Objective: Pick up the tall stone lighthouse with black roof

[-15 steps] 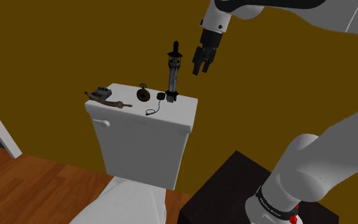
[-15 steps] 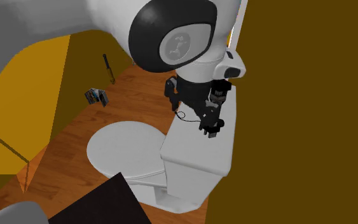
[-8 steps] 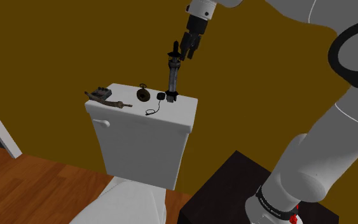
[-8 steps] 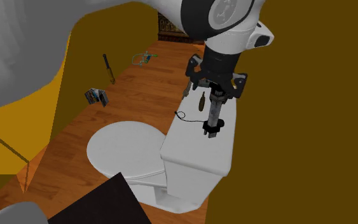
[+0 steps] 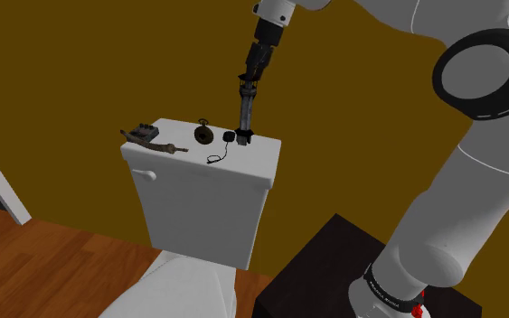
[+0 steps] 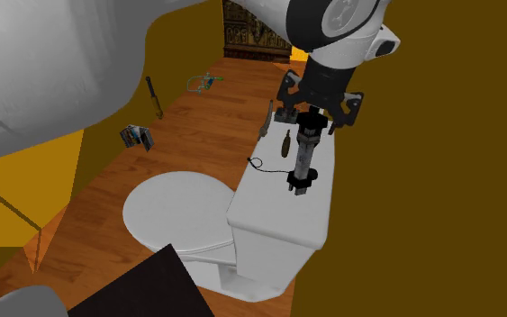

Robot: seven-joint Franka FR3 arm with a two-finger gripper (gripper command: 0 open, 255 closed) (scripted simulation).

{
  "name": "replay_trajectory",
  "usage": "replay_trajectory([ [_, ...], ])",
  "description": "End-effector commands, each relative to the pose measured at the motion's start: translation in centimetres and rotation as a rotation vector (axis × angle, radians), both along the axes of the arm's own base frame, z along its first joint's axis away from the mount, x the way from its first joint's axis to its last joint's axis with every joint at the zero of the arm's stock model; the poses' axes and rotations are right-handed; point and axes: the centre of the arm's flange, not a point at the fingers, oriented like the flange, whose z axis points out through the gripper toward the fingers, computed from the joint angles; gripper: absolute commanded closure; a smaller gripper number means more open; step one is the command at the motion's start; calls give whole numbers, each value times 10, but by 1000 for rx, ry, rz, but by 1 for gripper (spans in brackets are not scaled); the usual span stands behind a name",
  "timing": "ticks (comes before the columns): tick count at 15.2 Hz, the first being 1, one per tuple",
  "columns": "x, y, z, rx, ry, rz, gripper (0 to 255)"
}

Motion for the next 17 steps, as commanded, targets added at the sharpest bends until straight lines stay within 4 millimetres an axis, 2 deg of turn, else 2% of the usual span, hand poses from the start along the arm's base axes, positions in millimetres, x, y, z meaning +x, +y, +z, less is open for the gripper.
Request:
replay_trajectory([
  [1, 1, -1, -10, 0, -1, 1, 0],
  [3, 1, -1, -19, 0, -1, 1, 0],
  [5, 1, -1, -19, 0, -1, 1, 0],
  [6, 1, 0, -19, 0, -1, 1, 255],
  [15, 1, -1, -19, 0, -1, 1, 255],
  [17, 1, -1, -8, 0, -1, 1, 255],
])
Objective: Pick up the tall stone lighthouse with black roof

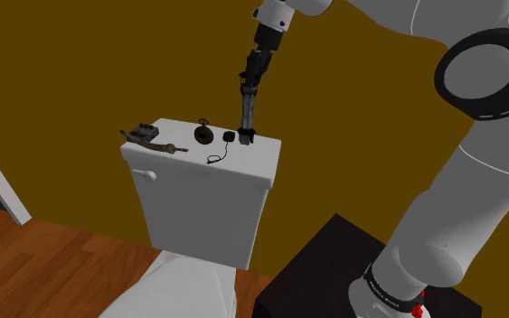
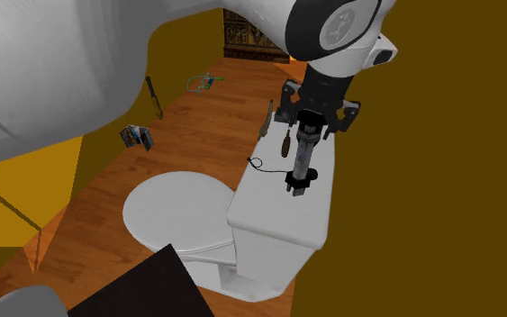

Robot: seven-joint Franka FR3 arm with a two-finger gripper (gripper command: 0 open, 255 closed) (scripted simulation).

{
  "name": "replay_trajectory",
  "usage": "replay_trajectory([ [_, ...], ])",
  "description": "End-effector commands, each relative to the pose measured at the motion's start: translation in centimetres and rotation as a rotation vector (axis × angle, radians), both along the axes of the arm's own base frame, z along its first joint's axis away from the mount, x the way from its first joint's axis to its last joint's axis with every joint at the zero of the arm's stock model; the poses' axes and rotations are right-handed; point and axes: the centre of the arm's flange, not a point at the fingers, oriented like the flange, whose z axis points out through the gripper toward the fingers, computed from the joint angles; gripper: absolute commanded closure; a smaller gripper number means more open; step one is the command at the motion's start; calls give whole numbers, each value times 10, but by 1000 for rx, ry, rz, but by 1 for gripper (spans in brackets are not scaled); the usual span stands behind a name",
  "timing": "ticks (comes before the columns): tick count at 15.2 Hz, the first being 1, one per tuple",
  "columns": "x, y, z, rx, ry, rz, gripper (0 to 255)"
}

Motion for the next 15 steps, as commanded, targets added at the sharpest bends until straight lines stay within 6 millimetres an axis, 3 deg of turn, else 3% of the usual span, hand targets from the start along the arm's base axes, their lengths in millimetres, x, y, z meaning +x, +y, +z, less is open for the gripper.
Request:
replay_trajectory([
  [1, 1, 0, 9, 0, 0, 0, 255],
  [13, 1, 0, 72, 0, 0, 0, 255],
  [15, 1, 0, 73, 0, 0, 0, 255],
])
